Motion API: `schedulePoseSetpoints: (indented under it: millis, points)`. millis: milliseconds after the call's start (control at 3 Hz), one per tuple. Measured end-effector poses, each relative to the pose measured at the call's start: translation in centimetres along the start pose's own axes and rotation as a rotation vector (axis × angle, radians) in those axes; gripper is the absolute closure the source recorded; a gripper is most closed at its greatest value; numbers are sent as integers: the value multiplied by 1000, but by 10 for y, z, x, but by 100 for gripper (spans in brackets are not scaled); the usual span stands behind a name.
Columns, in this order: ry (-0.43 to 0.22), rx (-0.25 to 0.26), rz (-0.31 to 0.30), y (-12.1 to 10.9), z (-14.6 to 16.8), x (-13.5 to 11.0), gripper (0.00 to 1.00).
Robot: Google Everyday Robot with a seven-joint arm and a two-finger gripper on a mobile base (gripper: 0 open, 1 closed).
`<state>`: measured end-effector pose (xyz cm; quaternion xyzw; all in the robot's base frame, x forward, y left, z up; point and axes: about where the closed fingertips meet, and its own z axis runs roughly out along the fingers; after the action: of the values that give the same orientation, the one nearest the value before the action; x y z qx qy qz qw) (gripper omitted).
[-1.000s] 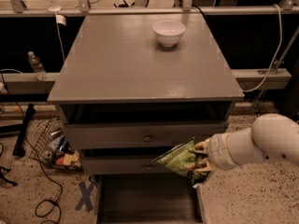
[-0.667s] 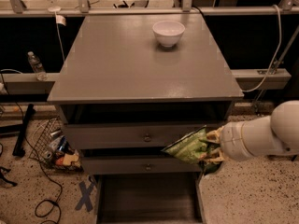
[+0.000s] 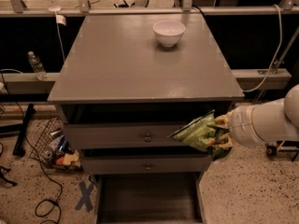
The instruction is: Pick green jalapeno chip bag from bottom drawer and place on counter
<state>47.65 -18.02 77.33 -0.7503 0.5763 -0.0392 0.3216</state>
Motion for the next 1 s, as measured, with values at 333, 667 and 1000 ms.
schedulePoseSetpoints:
  millis: [333,667,1000]
  points:
    - [-34,67,3,-12,-6,-10,100]
    - [-50,129,-13,-39,-27,-18,100]
    - [-54,176,-1,-67,-52,-20,100]
